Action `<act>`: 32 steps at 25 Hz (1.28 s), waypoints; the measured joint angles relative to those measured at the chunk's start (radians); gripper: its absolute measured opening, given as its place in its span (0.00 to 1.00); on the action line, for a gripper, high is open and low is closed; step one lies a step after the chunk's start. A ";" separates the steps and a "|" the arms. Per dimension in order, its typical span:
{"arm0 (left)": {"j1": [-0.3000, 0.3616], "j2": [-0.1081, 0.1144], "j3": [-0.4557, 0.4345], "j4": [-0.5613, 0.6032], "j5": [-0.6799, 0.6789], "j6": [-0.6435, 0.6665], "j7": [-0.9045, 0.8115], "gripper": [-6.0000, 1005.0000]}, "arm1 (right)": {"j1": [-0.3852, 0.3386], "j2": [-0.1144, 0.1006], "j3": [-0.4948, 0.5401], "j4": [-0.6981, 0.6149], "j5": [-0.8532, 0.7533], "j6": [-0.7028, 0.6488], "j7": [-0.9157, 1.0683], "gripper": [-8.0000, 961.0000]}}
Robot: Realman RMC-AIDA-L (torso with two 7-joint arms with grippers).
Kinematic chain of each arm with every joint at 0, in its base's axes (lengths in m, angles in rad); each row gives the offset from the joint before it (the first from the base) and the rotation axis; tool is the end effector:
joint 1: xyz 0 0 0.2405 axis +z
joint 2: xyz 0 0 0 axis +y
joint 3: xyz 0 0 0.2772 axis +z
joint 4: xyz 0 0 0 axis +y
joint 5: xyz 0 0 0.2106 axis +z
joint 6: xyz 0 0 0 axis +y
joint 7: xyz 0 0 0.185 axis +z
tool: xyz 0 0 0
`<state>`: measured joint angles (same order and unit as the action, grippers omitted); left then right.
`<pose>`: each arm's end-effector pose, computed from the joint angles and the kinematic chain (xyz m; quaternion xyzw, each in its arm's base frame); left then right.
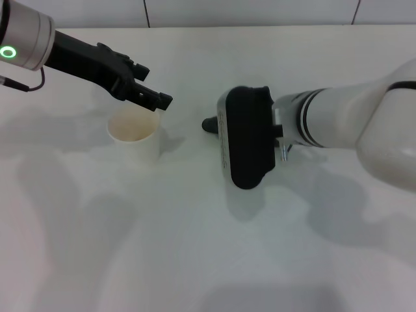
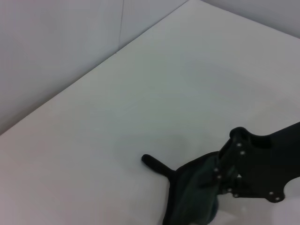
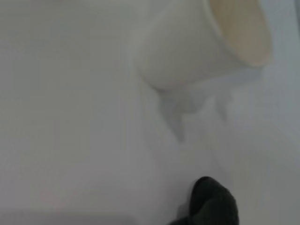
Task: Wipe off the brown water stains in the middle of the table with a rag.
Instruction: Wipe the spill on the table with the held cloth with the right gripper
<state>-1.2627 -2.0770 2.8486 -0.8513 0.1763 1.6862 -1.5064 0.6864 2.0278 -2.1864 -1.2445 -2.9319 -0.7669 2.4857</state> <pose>-0.1804 0.4429 -0.0091 -0.9684 -0.2239 -0.0136 0.1087 0.1499 0.4041 -0.1504 -0.9077 -0.2054 -0.2237 0.2897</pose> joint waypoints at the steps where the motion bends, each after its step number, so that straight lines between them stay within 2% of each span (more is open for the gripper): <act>1: 0.001 0.000 0.000 0.000 0.000 -0.002 0.000 0.89 | -0.004 0.000 -0.004 -0.008 -0.003 -0.010 -0.003 0.09; 6: 0.003 0.000 0.000 0.000 0.008 -0.010 0.000 0.89 | -0.048 -0.002 -0.013 -0.082 -0.014 -0.081 -0.009 0.09; 15: 0.008 0.001 0.000 0.000 0.011 -0.011 0.003 0.89 | -0.187 -0.010 0.125 -0.217 -0.034 -0.225 -0.030 0.10; 23: 0.007 0.001 0.000 0.000 0.011 -0.019 0.006 0.89 | -0.257 -0.010 0.203 -0.281 -0.019 -0.327 -0.035 0.11; 27: 0.005 0.002 0.000 0.000 0.011 -0.020 0.006 0.89 | -0.287 -0.011 0.283 -0.314 0.030 -0.338 -0.039 0.11; 32: 0.004 0.002 0.000 -0.001 0.011 -0.021 0.005 0.89 | -0.318 -0.016 0.410 -0.339 0.174 -0.349 -0.104 0.11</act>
<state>-1.2591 -2.0754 2.8486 -0.8520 0.1872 1.6655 -1.5012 0.3681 2.0116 -1.7763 -1.5830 -2.7581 -1.1161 2.3821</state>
